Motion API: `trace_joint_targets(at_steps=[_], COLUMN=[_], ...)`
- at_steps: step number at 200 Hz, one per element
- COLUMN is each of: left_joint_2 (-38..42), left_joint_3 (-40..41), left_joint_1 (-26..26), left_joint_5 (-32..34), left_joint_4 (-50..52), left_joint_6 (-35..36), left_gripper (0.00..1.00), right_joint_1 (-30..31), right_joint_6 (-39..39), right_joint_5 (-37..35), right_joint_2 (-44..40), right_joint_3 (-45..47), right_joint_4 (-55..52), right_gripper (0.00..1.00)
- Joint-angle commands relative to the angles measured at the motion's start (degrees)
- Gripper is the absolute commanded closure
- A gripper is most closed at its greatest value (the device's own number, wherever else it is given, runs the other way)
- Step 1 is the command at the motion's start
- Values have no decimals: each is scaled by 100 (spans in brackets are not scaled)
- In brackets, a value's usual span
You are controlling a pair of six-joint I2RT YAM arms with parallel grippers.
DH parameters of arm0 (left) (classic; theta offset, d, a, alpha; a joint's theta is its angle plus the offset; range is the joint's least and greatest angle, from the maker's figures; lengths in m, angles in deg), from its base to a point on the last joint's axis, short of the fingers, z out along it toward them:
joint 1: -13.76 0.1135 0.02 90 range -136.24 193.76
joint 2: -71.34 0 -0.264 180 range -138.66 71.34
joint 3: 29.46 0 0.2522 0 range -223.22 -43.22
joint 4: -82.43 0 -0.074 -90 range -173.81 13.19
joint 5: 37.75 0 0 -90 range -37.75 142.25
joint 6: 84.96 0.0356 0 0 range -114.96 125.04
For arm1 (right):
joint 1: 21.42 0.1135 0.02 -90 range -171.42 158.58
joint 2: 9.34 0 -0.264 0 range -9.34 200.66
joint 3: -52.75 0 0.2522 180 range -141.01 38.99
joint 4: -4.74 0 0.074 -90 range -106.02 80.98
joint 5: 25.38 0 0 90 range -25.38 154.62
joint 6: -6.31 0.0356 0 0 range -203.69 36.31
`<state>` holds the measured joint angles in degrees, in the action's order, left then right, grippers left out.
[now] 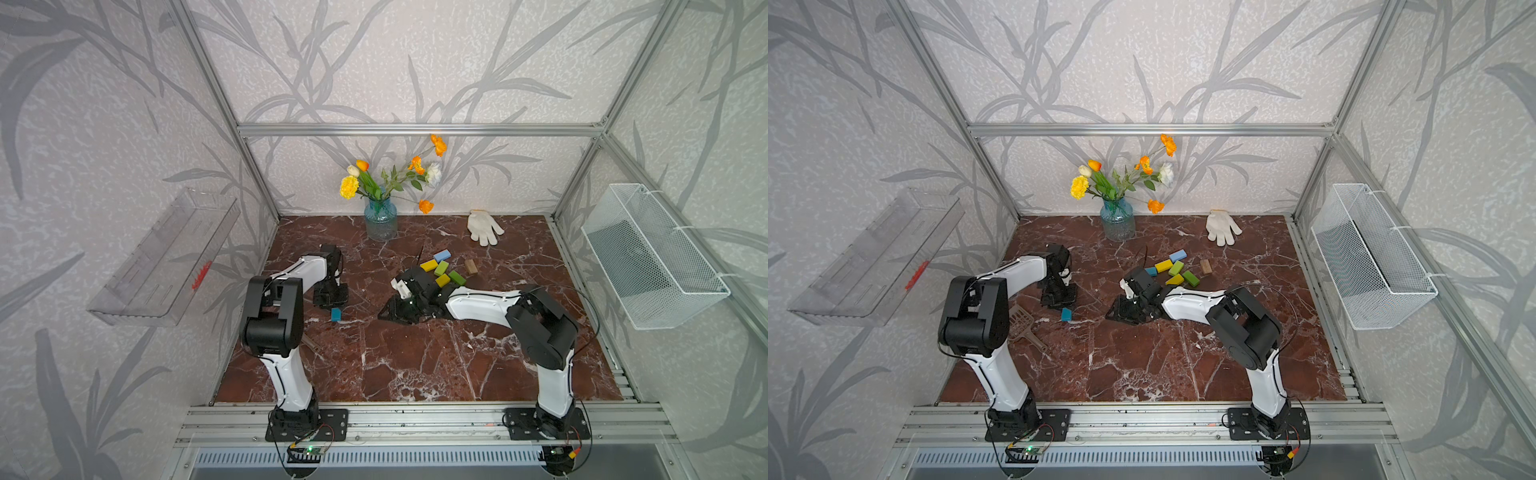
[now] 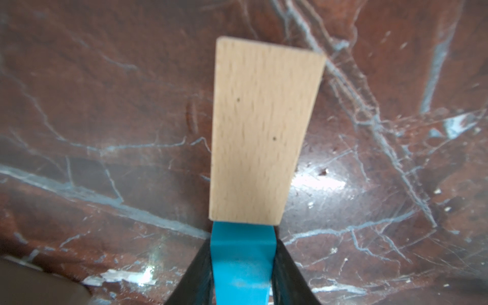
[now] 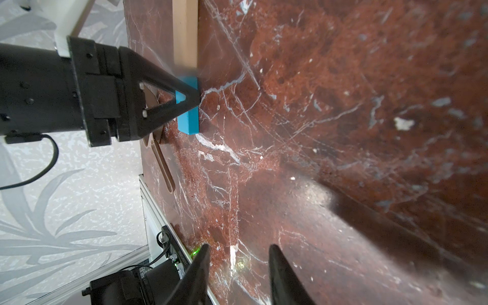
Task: Assemble the letter c with building blocks
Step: Assemble the building block at the center of the board.
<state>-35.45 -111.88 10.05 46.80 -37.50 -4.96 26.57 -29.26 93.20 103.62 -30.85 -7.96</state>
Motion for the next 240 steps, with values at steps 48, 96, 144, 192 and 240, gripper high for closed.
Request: trace_joint_targets(at_steps=[48, 96, 144, 192, 240], left_joint_2=[-108, -94, -82, -105, -91], left_joint_3=[-208, -208, -196, -201, -182], left_joint_1=[-24, -24, -25, -25, -25], left_joint_5=[145, 142, 69, 60, 75], left_joint_4=[51, 54, 21, -2, -17], left_joint_6=[74, 78, 77, 81, 51], left_gripper=[66, 65, 65, 64, 60], right_joint_1=[-27, -27, -26, -26, -26], right_joint_6=[-29, -1, 6, -20, -38], right_joint_5=[34, 51, 7, 8, 25], right_joint_2=[-273, -238, -249, -249, -223], right_joint_3=[103, 63, 62, 11, -3], right_joint_4=[81, 101, 79, 52, 36], right_gripper=[62, 62, 61, 61, 59])
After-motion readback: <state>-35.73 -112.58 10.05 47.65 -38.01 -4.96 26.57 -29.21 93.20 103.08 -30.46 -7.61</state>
